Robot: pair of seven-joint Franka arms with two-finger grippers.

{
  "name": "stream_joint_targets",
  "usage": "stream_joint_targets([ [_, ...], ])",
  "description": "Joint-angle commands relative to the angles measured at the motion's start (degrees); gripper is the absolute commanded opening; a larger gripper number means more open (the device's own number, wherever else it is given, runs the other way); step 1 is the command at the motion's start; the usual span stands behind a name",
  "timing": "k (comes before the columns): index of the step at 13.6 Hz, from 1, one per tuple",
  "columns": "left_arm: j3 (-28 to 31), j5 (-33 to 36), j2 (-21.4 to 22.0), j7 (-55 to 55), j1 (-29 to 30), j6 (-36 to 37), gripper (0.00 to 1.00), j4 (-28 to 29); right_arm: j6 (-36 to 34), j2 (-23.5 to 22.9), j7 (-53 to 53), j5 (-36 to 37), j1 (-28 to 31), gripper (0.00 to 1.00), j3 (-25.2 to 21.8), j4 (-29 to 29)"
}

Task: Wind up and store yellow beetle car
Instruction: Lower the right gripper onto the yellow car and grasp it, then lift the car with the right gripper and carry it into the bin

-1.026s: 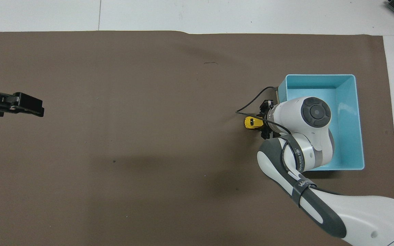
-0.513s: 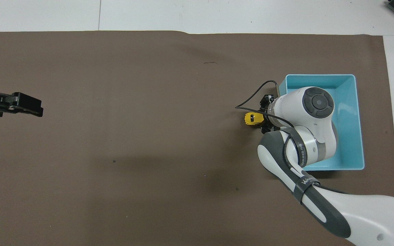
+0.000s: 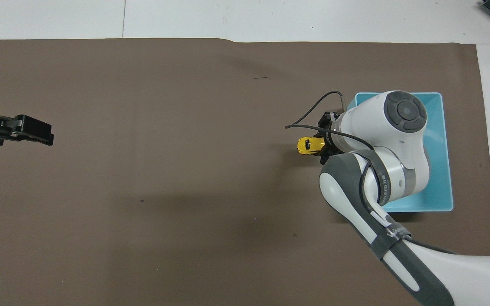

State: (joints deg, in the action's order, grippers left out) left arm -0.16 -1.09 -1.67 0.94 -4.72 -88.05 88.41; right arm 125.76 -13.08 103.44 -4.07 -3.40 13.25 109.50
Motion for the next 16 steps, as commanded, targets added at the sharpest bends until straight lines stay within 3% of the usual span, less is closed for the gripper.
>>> stream_joint_targets([
  [1,-0.55,-0.93,0.61,-0.32,1.21,0.16,1.0,0.54,-3.84,3.58,-1.56,-2.08,0.76,0.0,0.9,0.02],
  [8,-0.55,-0.84,0.61,-0.32,1.21,0.16,1.0,0.54,-14.38,8.51,-11.13,-4.19,0.94,0.0,0.9,-4.54],
  [16,-0.55,-0.93,0.61,-0.32,1.21,0.16,1.0,0.54,-22.31,14.13,-33.71,-4.1,3.04,0.0,-0.77,-6.14],
])
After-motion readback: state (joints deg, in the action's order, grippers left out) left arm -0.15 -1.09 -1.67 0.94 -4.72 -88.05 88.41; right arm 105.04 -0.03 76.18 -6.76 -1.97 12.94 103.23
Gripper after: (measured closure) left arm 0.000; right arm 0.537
